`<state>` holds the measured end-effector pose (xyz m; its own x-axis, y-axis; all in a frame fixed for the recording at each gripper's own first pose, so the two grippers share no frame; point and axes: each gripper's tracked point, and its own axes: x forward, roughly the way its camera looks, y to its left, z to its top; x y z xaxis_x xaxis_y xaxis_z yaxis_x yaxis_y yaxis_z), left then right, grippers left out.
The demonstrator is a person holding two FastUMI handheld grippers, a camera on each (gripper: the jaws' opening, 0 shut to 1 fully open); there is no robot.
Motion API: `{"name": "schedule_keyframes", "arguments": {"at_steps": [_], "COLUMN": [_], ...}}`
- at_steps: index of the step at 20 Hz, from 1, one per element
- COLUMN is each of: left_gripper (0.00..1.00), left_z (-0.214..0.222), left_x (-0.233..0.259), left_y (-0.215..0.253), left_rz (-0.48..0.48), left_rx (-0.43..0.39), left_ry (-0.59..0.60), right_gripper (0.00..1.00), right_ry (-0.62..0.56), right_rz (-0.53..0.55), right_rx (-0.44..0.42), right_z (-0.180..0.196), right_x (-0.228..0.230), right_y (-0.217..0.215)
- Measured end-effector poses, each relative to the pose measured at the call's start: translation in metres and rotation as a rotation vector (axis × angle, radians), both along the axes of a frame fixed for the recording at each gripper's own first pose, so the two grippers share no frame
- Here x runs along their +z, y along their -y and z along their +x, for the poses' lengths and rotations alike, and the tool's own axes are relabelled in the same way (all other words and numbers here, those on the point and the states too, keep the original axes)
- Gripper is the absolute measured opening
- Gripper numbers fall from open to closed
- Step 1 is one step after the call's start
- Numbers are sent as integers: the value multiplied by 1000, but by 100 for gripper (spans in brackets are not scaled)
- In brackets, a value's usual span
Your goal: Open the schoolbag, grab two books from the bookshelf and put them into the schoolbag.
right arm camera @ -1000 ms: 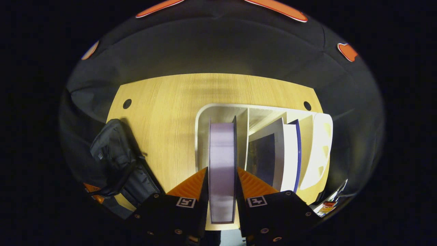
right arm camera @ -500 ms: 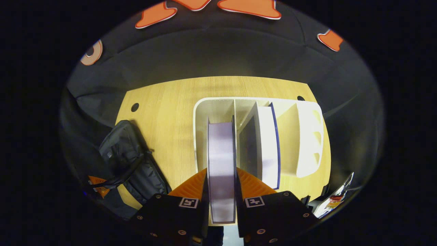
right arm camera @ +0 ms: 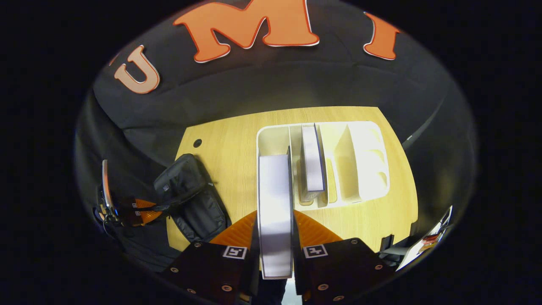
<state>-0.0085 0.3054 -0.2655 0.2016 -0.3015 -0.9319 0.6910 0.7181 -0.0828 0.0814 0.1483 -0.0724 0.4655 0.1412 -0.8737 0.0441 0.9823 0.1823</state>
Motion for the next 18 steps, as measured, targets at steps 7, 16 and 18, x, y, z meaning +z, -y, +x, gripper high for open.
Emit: {"name": "schedule_keyframes", "arguments": {"at_steps": [7, 16, 18], "left_gripper": [6, 5, 5], "left_z": [-4, -7, -5], "left_x": [5, 10, 12], "left_y": [4, 21, 26], "left_rz": [12, -5, -8], "left_rx": [41, 101, 117], "left_ry": [-8, 33, 45], "right_gripper": [32, 29, 29], "right_ry": [73, 24, 5], "right_rz": [162, 551, 629], "right_rx": [-75, -109, -109], "right_z": [-56, -95, -95], "right_x": [9, -53, -66], "right_y": [3, -90, -119]}}
